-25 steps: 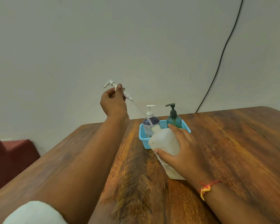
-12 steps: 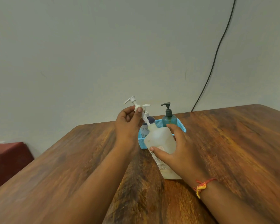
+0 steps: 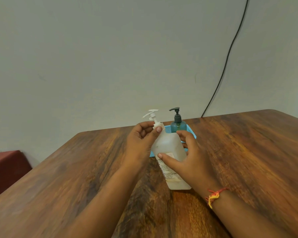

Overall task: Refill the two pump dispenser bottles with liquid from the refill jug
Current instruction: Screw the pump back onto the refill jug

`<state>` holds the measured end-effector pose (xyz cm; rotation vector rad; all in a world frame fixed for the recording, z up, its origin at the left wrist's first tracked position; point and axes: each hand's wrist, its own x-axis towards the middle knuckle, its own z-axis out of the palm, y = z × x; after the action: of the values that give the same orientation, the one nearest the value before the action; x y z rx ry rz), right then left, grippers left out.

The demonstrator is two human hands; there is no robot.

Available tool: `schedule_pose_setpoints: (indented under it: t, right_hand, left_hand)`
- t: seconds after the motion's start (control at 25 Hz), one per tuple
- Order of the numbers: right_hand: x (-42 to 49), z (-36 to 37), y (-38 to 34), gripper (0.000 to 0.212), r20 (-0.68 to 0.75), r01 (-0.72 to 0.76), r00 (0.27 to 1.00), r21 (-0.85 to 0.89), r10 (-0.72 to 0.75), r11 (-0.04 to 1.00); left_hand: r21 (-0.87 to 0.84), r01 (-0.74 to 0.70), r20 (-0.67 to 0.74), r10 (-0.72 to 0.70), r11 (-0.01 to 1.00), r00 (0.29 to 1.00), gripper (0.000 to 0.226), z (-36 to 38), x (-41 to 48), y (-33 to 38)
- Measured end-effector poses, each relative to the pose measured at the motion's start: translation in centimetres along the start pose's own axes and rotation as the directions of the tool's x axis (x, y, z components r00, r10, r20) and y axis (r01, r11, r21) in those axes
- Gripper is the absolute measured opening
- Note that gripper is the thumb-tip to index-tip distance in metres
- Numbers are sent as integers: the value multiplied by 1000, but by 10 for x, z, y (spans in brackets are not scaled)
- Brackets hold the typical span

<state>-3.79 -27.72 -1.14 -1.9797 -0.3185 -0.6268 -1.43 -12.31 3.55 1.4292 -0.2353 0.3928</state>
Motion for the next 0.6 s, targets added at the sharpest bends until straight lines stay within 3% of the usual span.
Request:
schedule_pose_setpoints:
  t: [0.32, 0.6]
  right_hand:
    - [0, 0, 2, 84, 31, 1, 1000, 54, -2, 999]
    - [-2, 3, -3, 79, 56, 29, 998, 48, -32, 998]
  left_hand:
    - [2, 78, 164, -77, 997, 983, 44, -17, 1, -3]
    - [109, 48, 252, -74, 993, 965, 40, -14, -3, 0]
